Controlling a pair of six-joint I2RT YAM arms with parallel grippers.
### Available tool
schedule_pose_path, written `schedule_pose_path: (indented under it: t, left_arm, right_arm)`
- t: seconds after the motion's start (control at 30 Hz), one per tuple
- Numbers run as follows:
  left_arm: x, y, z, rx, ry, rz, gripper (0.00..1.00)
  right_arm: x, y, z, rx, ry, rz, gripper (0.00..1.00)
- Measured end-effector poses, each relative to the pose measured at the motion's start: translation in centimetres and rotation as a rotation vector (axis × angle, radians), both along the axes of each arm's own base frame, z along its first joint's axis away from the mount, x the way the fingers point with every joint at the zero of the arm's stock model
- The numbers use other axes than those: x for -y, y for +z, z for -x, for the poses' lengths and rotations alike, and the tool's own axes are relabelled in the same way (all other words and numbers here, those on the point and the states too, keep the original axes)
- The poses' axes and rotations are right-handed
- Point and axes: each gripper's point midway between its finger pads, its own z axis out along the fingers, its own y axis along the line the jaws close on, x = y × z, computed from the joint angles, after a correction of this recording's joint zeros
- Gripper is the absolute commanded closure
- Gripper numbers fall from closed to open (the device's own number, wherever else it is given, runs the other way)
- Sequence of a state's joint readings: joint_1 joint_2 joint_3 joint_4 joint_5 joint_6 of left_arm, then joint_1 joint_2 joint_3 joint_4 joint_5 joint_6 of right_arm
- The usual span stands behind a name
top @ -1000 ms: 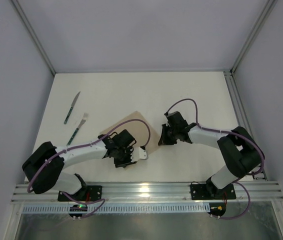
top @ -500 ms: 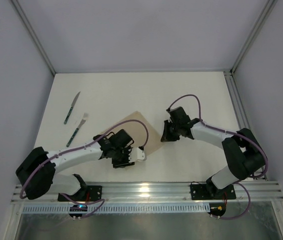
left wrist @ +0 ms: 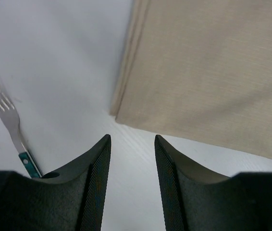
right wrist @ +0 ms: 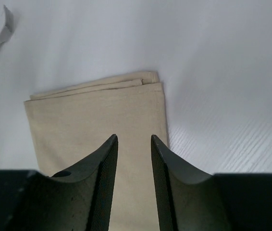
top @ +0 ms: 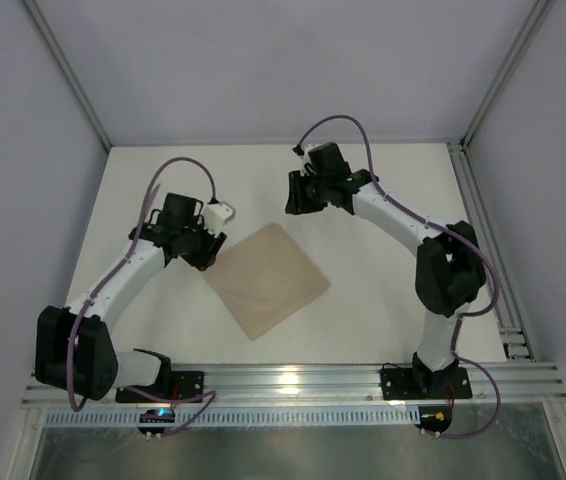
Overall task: Fold the napkin into a case and place the utensils inside
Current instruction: Smooth out the square-folded napkin at the center of the board, then pick up the top corner of the square-folded napkin from the center of the board.
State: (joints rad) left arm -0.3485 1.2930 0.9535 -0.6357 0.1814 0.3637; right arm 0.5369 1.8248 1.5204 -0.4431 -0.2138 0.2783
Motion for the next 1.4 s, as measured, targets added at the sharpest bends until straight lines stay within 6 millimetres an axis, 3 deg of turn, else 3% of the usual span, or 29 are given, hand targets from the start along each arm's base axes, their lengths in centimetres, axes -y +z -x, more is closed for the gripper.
schedule_pose_path:
  t: [0.1,0.17,0.3,0.4,0.63,0.83,1.13,1.4]
  left_arm:
    - [-4.1,-1.8,-1.4,-0.079,0.184,0.025,0.55]
    - [-5.5,-2.7,-1.8,-0.111,0.246,0.032,0.53]
    - [-5.3,-3.7,-2.2,-0.131,0.255,0.061,0.49]
    - [-4.9,-4.4,-2.4,-0.136,0.244,0.077,0.48]
    - [-4.9,-7.2,-2.6,-0.177,0.246,0.066,0.49]
    - [-4.9,-8.9,-2.4,-0.21,0.247,0.058,0.58]
    - [-4.9,-9.4,-2.4,-0.211,0.244,0.056,0.62]
    - [-4.9,-9.5,-2.3,-0.214,0.243,0.056,0.63]
  right_arm:
    - [-1.5,-3.8,-1.5,-0.05,0.034,0.048,0.62]
    - [-2.0,-6.4,-2.0,-0.092,0.048,0.08,0.62]
    - [-2.4,-11.0,-2.4,-0.166,0.066,0.135,0.62]
    - [-2.8,-12.5,-3.0,-0.18,0.074,0.149,0.61]
    - [-3.1,-12.9,-3.7,-0.174,0.072,0.148,0.62]
    - [-3.3,-13.2,-4.0,-0.173,0.073,0.145,0.72]
    - [-3.9,-13.3,-4.1,-0.173,0.09,0.122,0.96]
    - [-4.3,-13.2,-4.0,-0.161,0.105,0.093,0.96]
